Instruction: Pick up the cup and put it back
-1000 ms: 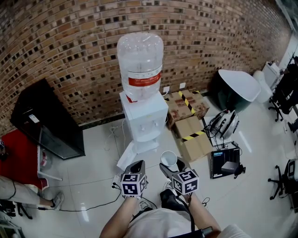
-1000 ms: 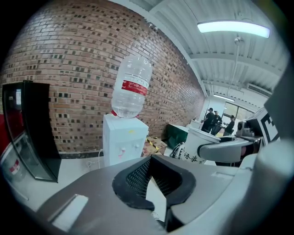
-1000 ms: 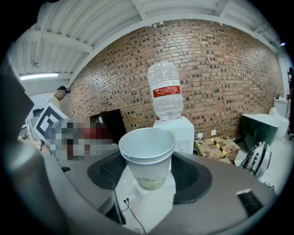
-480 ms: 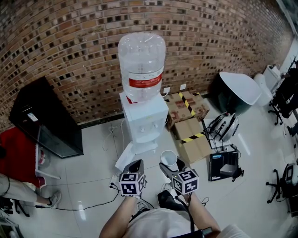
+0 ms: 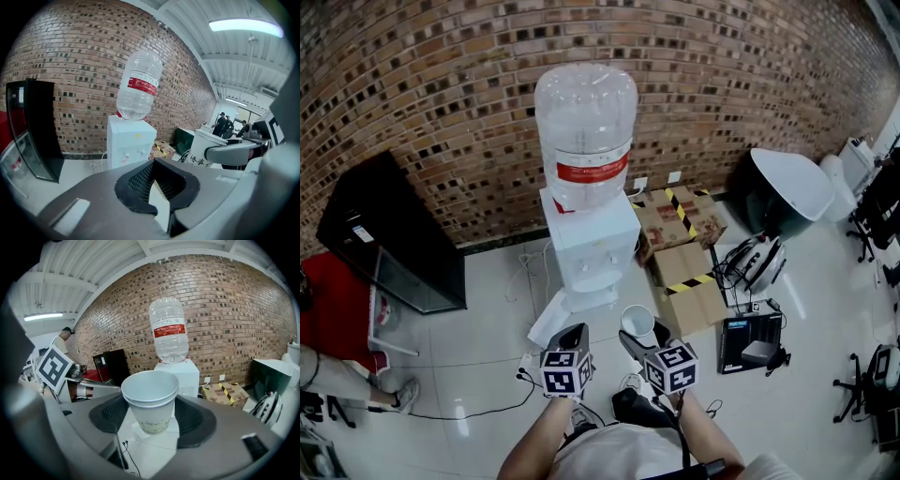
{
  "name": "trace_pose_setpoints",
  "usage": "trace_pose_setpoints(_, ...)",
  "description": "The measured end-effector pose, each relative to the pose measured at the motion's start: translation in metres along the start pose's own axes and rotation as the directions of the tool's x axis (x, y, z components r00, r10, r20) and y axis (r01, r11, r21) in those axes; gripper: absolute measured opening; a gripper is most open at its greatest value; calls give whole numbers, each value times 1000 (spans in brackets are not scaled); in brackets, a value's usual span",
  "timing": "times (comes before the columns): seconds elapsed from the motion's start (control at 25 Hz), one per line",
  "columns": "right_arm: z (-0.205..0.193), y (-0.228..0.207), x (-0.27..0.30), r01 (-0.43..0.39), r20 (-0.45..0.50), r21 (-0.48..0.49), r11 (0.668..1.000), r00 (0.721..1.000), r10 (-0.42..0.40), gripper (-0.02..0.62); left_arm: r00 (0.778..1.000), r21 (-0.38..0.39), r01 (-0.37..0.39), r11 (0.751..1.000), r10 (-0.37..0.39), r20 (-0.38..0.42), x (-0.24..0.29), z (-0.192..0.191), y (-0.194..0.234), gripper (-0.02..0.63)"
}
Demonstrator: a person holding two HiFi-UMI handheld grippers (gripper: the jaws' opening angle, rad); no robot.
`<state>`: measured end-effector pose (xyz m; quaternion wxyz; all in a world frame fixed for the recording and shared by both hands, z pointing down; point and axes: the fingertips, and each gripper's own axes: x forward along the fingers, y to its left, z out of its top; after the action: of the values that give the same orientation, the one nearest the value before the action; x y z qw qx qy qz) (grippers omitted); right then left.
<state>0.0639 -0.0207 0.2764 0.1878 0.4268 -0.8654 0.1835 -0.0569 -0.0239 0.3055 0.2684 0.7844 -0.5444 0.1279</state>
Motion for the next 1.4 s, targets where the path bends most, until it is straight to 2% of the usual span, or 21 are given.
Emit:
trace_pose_setpoints(0.4, 2, -52, 58, -109, -14, -85, 990, 994, 109, 324, 998, -10, -50, 999, 49, -40, 61, 0, 3, 2)
trace_pose_setpoints(0.68, -26, -89, 129, -158, -48, -158, 975, 987, 152, 324, 996, 32, -41, 999, 43, -73, 113, -33, 32, 1)
trace_pose_setpoints(0.84, -66, -98, 178, -175, -14, -187, 967, 984, 175, 324, 996, 1, 2, 1000, -2, -89, 164, -79, 67, 2)
trace_pose_setpoints(1.04, -139, -107, 245, -202, 0, -226, 953, 978, 208, 324, 988, 53, 70, 996, -62, -141, 237, -147, 111, 2)
trace_pose_setpoints(1.28, -233, -118, 318, -266, -23, -320, 909, 962, 274, 324, 983, 155, 125, 980, -101, -150, 319, -217, 153, 2)
trace_pose_setpoints(1.4, -271, -129, 356, -286, -21, -337, 897, 955, 297, 324, 983, 149, 145, 978, -125, -138, 361, -247, 171, 2)
